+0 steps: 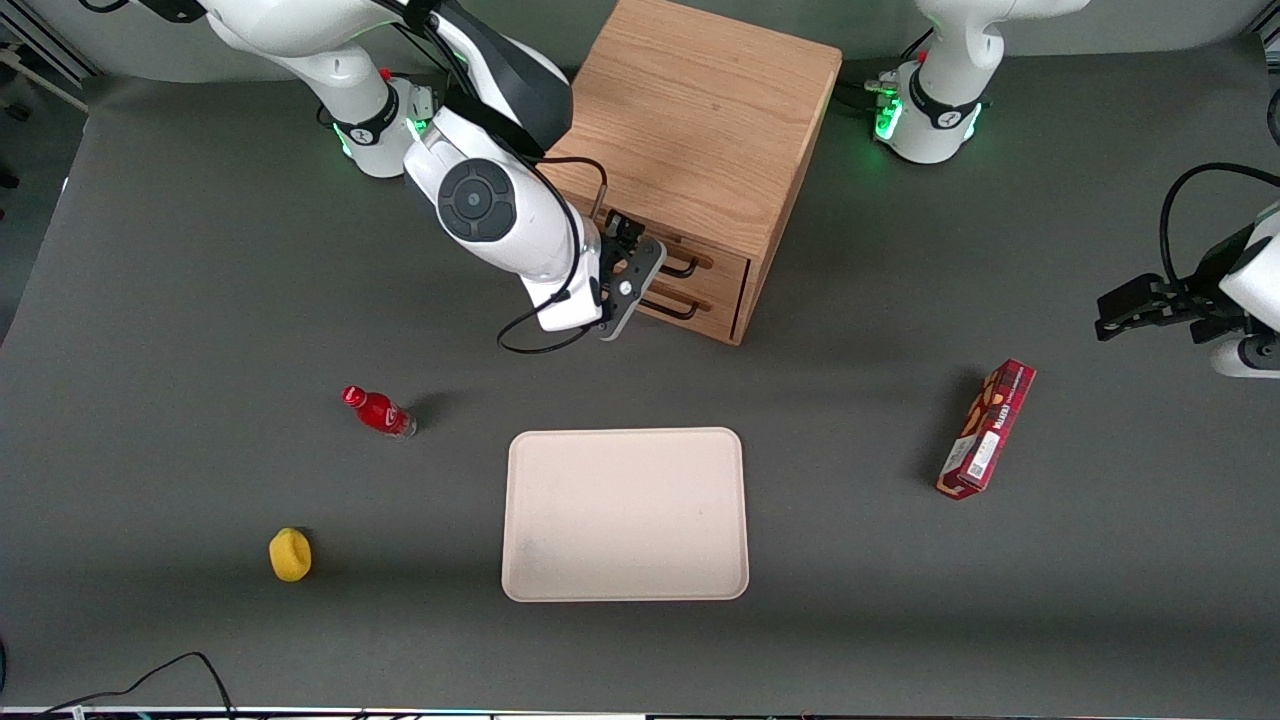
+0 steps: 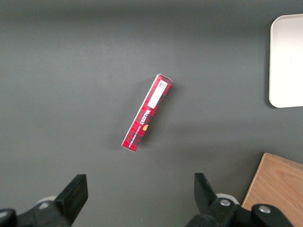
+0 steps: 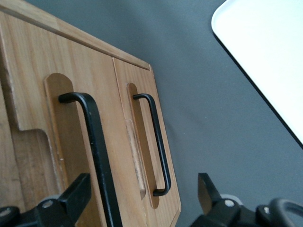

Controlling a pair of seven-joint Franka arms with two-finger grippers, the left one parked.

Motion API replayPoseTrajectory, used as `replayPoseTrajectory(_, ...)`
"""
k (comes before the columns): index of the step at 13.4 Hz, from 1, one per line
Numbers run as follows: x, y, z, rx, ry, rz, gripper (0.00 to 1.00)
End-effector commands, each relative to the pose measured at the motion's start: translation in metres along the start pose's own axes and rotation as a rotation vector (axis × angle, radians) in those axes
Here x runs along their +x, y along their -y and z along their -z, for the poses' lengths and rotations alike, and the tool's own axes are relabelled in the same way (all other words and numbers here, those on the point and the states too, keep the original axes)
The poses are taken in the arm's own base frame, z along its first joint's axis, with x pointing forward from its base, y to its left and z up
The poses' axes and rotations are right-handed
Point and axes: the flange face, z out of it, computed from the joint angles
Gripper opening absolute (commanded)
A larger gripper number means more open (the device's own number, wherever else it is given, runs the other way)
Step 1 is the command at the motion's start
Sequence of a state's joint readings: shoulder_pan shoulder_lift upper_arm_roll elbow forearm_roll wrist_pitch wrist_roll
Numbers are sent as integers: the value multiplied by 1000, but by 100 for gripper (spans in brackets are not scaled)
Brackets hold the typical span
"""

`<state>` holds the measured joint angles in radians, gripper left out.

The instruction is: Open upper drawer

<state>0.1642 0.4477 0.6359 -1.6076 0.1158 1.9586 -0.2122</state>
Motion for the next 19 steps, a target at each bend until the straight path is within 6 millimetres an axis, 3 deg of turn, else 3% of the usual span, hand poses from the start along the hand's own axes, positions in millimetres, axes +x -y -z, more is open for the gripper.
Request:
replayPoseTrajectory(1,6,4,-9,23,0,-6,100)
replayPoseTrajectory(9,7,-12,-31,5,-8,1,100)
replayPoseTrajectory(14,5,-32,-25,-36,-11,44,100)
replayPoseTrajectory(19,-2,-67,-21,-87,-4,67,100)
